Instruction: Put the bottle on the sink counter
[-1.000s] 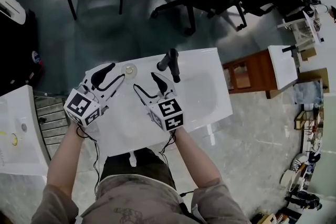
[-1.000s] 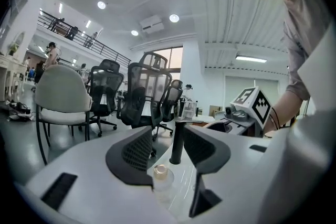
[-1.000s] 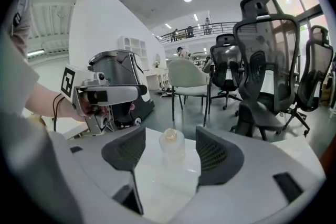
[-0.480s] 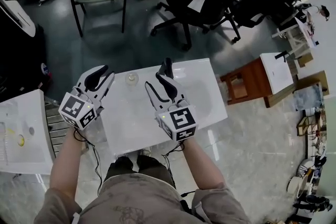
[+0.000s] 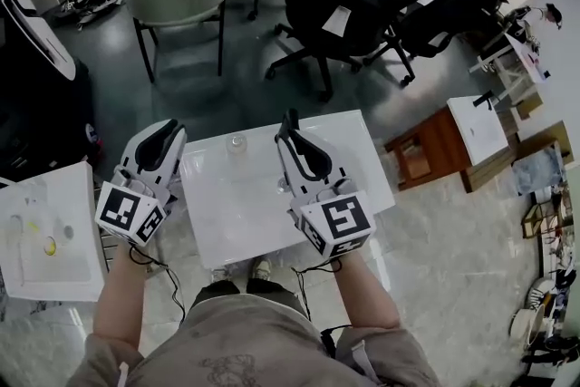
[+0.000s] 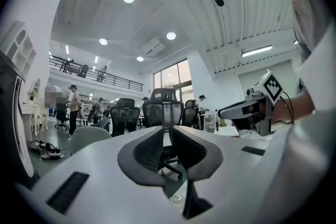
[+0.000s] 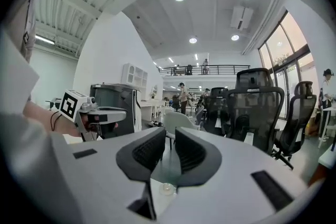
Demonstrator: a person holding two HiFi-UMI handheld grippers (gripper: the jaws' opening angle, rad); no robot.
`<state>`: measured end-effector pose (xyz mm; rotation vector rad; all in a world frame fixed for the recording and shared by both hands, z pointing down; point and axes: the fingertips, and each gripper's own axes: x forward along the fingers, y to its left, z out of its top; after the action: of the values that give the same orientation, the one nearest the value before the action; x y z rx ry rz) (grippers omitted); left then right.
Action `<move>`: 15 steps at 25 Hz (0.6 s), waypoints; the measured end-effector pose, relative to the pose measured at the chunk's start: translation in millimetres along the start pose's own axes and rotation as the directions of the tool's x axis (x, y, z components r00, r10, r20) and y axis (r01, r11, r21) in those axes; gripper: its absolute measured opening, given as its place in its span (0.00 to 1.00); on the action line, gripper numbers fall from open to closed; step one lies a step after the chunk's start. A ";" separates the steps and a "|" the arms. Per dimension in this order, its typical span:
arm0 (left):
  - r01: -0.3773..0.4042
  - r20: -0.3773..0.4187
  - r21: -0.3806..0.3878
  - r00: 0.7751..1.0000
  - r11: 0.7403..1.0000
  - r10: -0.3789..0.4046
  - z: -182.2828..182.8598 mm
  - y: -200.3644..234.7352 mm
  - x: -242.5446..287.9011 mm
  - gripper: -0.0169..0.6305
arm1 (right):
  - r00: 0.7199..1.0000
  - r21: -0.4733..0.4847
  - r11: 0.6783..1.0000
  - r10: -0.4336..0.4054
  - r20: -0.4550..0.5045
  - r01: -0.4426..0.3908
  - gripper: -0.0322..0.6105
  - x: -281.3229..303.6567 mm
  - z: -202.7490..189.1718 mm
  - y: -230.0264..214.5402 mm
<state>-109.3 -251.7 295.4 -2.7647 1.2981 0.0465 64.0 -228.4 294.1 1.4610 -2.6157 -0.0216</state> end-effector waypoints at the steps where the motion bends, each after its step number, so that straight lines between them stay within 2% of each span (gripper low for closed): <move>1: -0.006 0.011 0.009 1.000 1.000 0.006 7.5 -1.7 -4.4 0.12 | 1.000 0.001 1.000 -0.001 0.015 0.001 0.16 -4.7 5.7 0.8; 9: -0.025 0.045 0.069 0.999 0.997 0.022 43.5 -19.5 -30.7 0.09 | 0.995 0.025 1.000 -0.014 0.103 0.011 0.13 -40.2 38.2 9.3; 12: -0.025 0.031 0.081 0.999 0.996 0.022 39.7 -28.7 -33.6 0.09 | 0.993 0.027 0.999 -0.024 0.112 0.021 0.13 -50.0 39.9 11.1; 15: -0.014 0.005 0.059 1.000 0.998 0.013 28.8 -38.6 -37.5 0.08 | 0.995 0.020 1.000 -0.025 0.096 0.023 0.12 -56.1 34.9 14.7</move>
<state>-103.3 -195.8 271.7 -2.7053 1.2954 0.0148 75.9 -175.1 254.1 1.5342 -2.6813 -0.0722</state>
